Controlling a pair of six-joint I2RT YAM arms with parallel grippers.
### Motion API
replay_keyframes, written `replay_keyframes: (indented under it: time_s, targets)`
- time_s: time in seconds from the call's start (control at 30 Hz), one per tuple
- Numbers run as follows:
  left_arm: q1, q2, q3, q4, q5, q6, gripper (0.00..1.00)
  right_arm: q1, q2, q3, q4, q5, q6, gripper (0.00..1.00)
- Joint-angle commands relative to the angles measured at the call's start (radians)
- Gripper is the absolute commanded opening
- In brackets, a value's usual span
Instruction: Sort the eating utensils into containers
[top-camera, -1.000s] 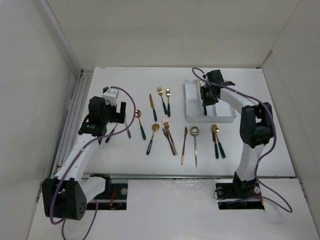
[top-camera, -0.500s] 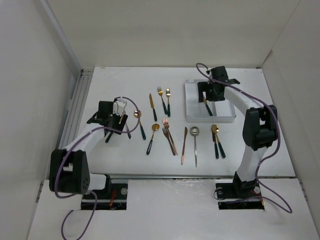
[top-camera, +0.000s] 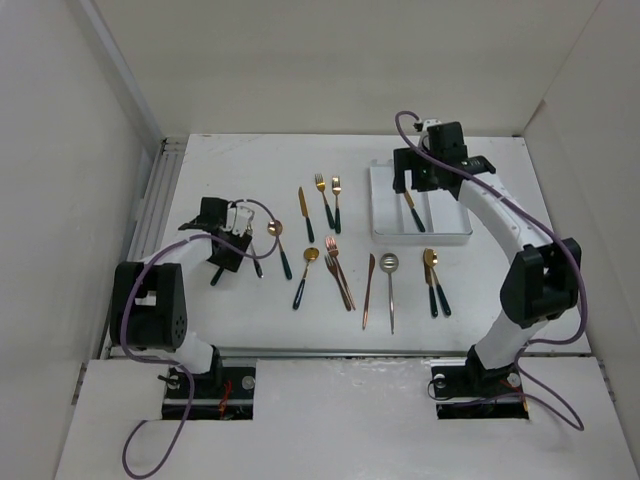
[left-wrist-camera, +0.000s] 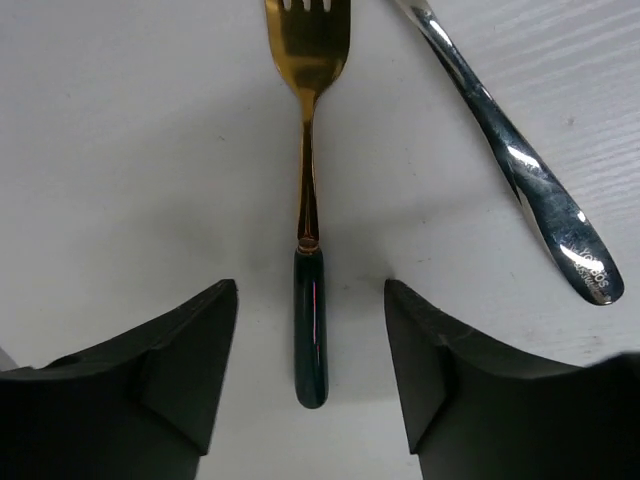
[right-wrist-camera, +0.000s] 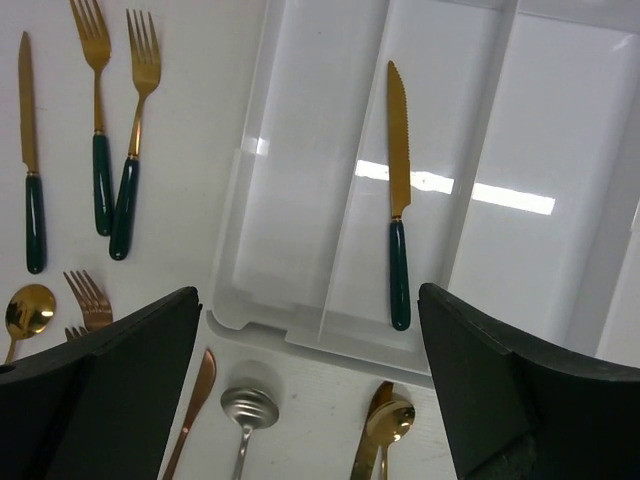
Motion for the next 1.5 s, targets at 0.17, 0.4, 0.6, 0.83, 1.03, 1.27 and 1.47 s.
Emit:
replay_keyframes:
  time_s: [0.17, 0.4, 0.6, 0.83, 1.03, 1.27, 1.47]
  targets:
    - [0.052, 0.099, 0.055, -0.072, 0.059, 0.009, 0.04, 0.004, -0.075, -0.017, 0.034, 0.000, 0.017, 0.95]
    - [0.102, 0.115, 0.124, -0.114, 0.131, -0.067, 0.00, 0.004, -0.127, -0.036, 0.044, 0.030, 0.026, 0.95]
    - [0.130, 0.010, 0.278, -0.154, 0.228, -0.190, 0.00, 0.013, -0.149, -0.056, 0.093, -0.039, 0.101, 0.96]
    - [0.130, -0.092, 0.544, -0.098, 0.583, -0.408, 0.00, 0.286, -0.221, -0.117, 0.396, -0.168, 0.219, 0.96]
    - [0.064, -0.180, 0.527, 0.080, 0.690, -0.609, 0.00, 0.424, -0.103, -0.024, 0.605, -0.308, 0.344, 0.91]
    - [-0.045, -0.359, 0.366, 0.299, 0.645, -0.687, 0.00, 0.496, 0.018, 0.107, 0.645, -0.398, 0.381, 0.79]
    - [-0.080, -0.389, 0.354, 0.323, 0.615, -0.724, 0.00, 0.505, 0.051, 0.128, 0.670, -0.430, 0.391, 0.68]
